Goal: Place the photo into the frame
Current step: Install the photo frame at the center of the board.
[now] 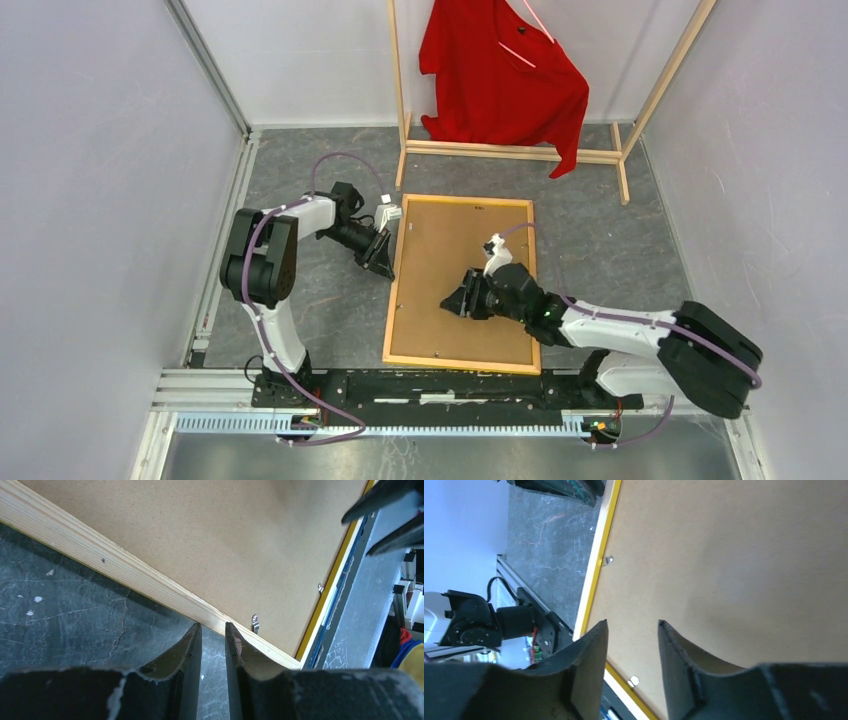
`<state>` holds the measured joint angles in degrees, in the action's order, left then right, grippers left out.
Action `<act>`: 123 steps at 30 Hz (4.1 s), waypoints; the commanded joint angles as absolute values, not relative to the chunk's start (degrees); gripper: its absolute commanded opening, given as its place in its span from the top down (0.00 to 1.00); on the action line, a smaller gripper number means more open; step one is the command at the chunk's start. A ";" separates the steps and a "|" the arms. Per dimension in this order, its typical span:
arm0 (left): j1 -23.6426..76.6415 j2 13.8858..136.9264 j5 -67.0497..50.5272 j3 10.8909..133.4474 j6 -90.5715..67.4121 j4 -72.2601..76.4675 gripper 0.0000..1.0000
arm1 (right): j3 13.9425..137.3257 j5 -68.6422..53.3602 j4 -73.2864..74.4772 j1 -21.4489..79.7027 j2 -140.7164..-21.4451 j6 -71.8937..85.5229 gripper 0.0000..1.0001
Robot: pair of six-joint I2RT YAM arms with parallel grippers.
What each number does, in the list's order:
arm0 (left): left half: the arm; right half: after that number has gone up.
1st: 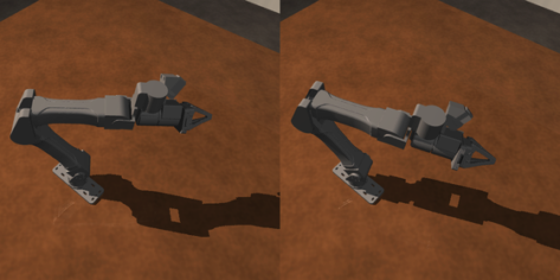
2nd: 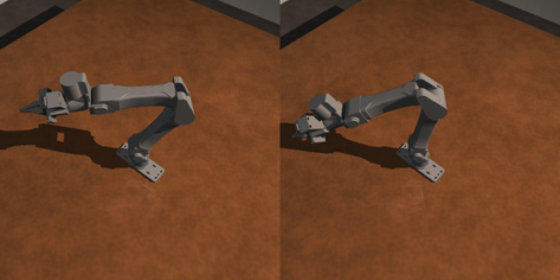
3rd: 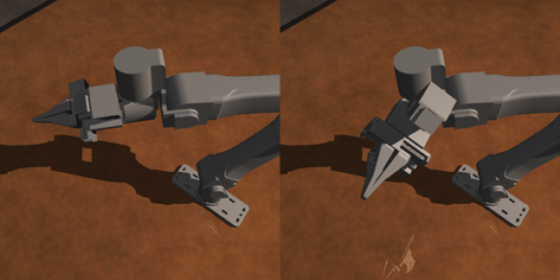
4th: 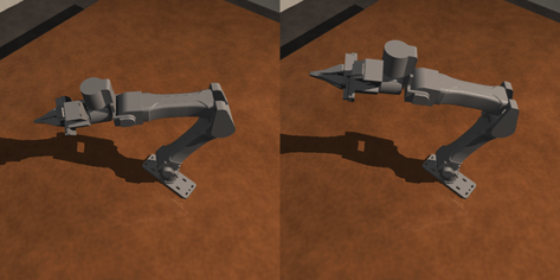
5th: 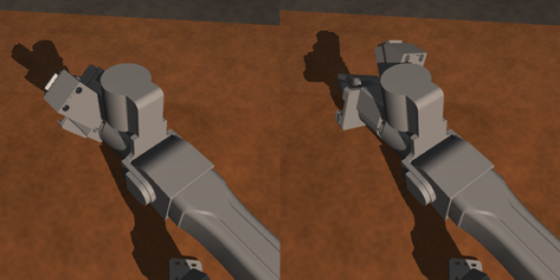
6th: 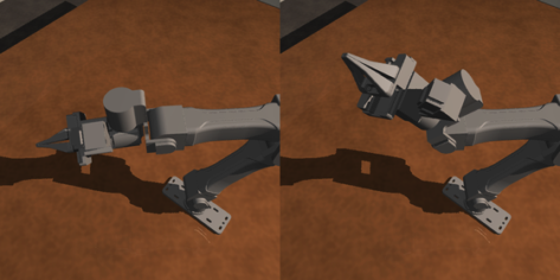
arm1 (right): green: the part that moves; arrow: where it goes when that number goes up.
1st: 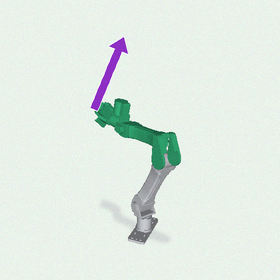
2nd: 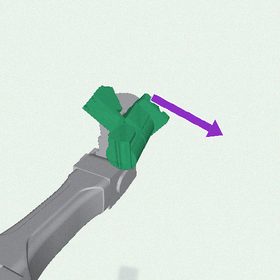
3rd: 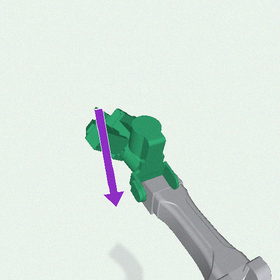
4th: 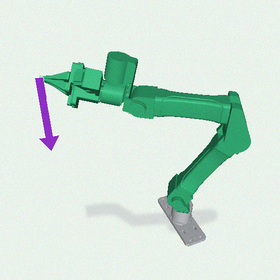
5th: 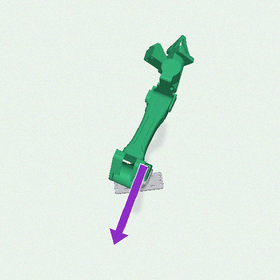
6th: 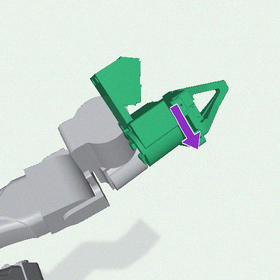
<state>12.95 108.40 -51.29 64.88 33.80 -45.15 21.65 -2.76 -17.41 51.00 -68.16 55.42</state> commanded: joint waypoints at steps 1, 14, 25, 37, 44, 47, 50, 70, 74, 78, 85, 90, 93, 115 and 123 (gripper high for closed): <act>13.07 109.97 -52.02 66.18 30.52 -42.98 0.70 | 25.73 2.33 -26.17 55.69 -74.50 59.93 0.57; 13.10 110.48 -49.72 64.88 29.69 -41.40 0.73 | 38.14 0.80 -31.27 61.89 -93.58 59.84 0.90; 13.10 110.10 -48.92 64.34 30.32 -41.40 0.73 | 39.91 2.49 -29.58 63.15 -97.82 59.74 0.96; 13.17 109.64 -48.40 63.90 30.41 -41.40 0.73 | 40.47 2.90 -27.78 63.54 -99.97 59.75 0.98; 13.42 109.24 -48.30 63.48 30.63 -41.40 0.73 | 40.13 4.02 -27.84 63.49 -100.30 60.21 1.00; 13.53 108.95 -48.09 63.22 30.75 -41.44 0.73 | 40.34 4.44 -27.95 63.53 -100.59 60.21 1.00; 13.62 108.66 -47.97 63.03 30.94 -41.40 0.73 | 40.52 4.65 -28.12 63.47 -101.05 60.28 1.00; 13.80 108.16 -47.20 62.31 31.75 -41.40 0.73 | 41.40 6.72 -27.47 63.29 -102.35 60.21 1.00; 13.80 108.11 -47.10 62.31 31.82 -41.40 0.73 | 41.14 7.68 -26.96 63.05 -101.96 60.20 1.00; 13.84 108.19 -47.11 62.32 31.90 -41.40 0.73 | 41.64 7.65 -26.90 62.90 -102.33 60.17 1.00; 13.89 107.98 -46.77 61.97 32.17 -41.40 0.73 | 41.48 8.01 -27.24 62.46 -102.39 60.13 1.00; 13.97 108.10 -46.77 61.96 32.22 -41.40 0.73 | 41.82 7.84 -27.73 62.36 -102.97 60.21 1.00; 13.97 108.00 -46.84 61.90 32.24 -41.41 0.73 | 42.26 7.41 -27.70 62.35 -103.42 60.18 1.00; 14.19 107.71 -46.60 61.26 32.70 -41.40 0.73 | 43.28 8.51 -27.59 61.56 -104.30 59.33 1.00; 14.41 107.54 -46.66 61.26 32.54 -41.40 0.73 | 43.42 7.87 -28.03 61.24 -103.16 58.00 1.00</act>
